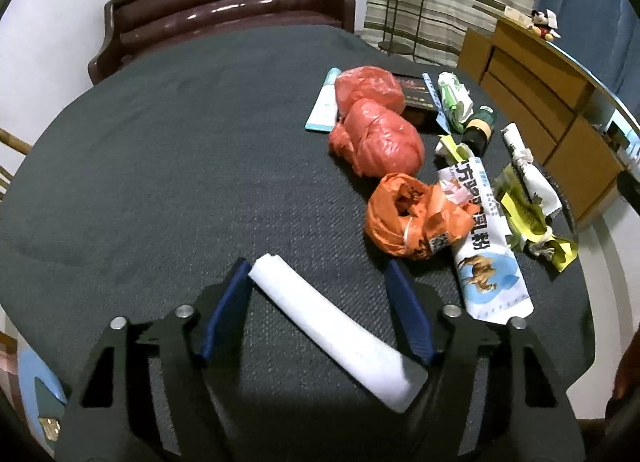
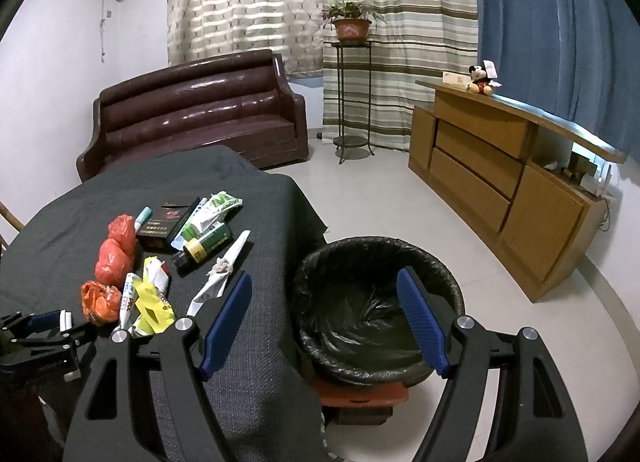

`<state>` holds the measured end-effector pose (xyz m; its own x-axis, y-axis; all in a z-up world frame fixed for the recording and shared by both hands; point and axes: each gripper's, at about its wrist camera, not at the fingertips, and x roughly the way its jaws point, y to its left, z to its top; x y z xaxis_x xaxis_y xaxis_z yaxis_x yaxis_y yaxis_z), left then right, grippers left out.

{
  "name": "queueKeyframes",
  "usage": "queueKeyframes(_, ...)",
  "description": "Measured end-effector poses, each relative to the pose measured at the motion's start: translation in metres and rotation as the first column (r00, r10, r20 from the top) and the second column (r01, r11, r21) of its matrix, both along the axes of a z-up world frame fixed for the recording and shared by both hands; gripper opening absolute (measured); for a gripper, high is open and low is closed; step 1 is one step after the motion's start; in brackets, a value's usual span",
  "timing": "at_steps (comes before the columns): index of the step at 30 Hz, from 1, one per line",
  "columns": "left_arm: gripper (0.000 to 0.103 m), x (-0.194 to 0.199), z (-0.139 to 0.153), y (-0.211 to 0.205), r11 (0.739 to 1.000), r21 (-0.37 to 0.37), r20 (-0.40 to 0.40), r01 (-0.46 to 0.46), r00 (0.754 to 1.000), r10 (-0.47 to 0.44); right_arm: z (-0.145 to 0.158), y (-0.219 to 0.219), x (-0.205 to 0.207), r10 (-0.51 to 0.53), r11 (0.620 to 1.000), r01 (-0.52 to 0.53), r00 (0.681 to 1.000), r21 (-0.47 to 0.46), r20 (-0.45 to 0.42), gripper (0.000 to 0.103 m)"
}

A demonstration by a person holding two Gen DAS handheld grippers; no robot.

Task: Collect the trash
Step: 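Move the left tool to the white paper strip and close on it, then lift the white strip with the left tool while the right tool approaches the twine-tied white wrapper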

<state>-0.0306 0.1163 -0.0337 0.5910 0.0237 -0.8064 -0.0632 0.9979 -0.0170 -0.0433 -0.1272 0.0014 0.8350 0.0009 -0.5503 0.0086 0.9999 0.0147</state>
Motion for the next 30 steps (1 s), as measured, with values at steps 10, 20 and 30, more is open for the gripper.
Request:
queueKeyframes(10,0.026,0.003,0.004,-0.009,0.998,-0.011,0.013,0.055,0.998,-0.055,-0.001,-0.001,0.001,-0.001,1.0,0.001,1.0,0.002,-0.002,0.073)
queueKeyframes(20,0.046,-0.007,0.012,-0.016,0.999,-0.001,0.009,0.048,0.999,-0.048,-0.001,0.0,0.001,0.002,1.0,-0.002,1.0,0.003,-0.002,0.073)
queueKeyframes(30,0.066,-0.017,0.019,-0.012,1.0,0.0,0.033,0.0,0.999,0.0,-0.001,0.009,-0.002,0.018,1.0,-0.018,1.0,0.002,0.015,0.073)
